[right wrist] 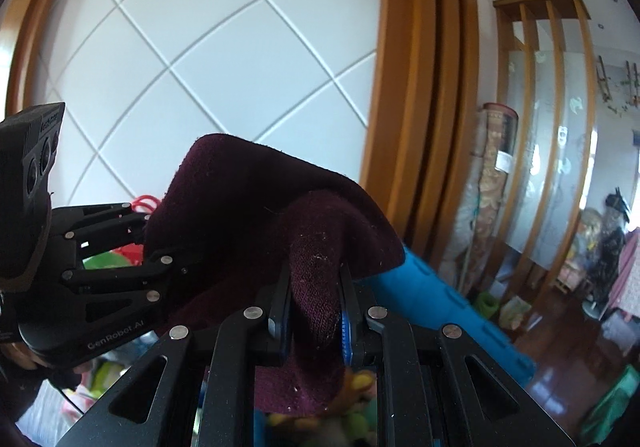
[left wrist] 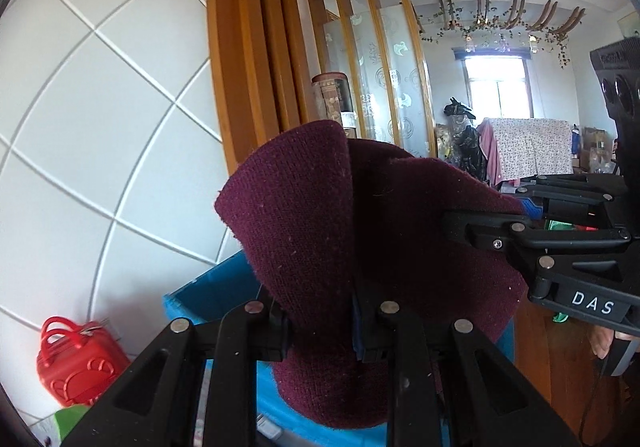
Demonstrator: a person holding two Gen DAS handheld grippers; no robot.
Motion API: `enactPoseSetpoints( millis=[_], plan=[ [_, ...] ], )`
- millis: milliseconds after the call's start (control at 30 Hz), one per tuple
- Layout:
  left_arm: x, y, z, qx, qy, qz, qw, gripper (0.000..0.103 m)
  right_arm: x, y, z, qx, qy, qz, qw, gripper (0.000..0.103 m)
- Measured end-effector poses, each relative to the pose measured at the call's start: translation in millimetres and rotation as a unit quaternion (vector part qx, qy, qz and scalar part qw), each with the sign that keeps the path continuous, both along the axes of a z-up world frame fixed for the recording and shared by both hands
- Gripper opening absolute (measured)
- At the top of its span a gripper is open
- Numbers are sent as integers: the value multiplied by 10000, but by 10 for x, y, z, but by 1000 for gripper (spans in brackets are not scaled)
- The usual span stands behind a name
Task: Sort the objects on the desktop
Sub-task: 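Lift the maroon hat with the right gripper and carry it over the blue crate, then open the right gripper to drop the hat into the blue crate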
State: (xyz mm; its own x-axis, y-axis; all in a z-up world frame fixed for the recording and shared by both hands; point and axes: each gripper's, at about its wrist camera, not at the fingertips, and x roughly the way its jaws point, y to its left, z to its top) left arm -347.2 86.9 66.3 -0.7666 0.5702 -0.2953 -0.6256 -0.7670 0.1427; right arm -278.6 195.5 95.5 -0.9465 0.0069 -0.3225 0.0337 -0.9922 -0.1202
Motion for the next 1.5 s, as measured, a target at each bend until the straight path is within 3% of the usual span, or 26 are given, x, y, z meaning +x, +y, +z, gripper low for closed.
enactPoseSetpoints(
  millis=[200,300,333,367,400,433,467,500,633,700,900,1033,1300,1500],
  plan=[
    [-472,810,34,-139,-221,176,9995,22,-463,850,102,-93,-346,-99,9993,18],
    [-714,1085,33,-274,-392,374,9982,28,-782,1158,111,-225,-556,-134,9981,19],
    [-803,1156,38,-306,-464,486,9973,35,-905,1233,95,-259,-648,-161,9974,21],
    [-939,1213,29,-327,-570,628,9959,49,-1017,1301,77,-261,-753,-204,9966,24],
    [-1036,1235,14,-326,-651,741,9946,58,-1163,1341,61,-242,-839,-311,9957,34],
    [-1144,1263,6,-313,-714,893,9930,73,-1256,1377,37,-222,-871,-400,9951,40],
    [-1247,1281,-1,-298,-732,1091,9909,80,-1347,1417,15,-212,-914,-454,9946,51],
    [-1322,1290,-1,-306,-692,1277,9889,81,-1466,1516,-8,-234,-941,-508,9940,59],
    [-1351,1178,-34,-440,-594,1648,9835,88,-1534,1593,-16,-452,-902,-464,9938,64],
    [-1335,1140,-31,-403,-559,1768,9818,88,-1480,1550,-8,-433,-814,-386,9950,73],
    [-1082,955,-23,-300,-429,1788,9825,88,-1274,1470,61,-553,-622,-108,9965,77],
    [-960,815,22,-113,-396,1758,9836,88,-897,1289,95,-653,-338,41,9973,79],
    [-215,285,-34,-1,-212,1603,9868,88,25,786,83,-578,324,-312,9973,86],
    [320,-270,-142,22,-192,1823,9831,88,477,264,-28,-618,379,-368,9967,87]
  ],
)
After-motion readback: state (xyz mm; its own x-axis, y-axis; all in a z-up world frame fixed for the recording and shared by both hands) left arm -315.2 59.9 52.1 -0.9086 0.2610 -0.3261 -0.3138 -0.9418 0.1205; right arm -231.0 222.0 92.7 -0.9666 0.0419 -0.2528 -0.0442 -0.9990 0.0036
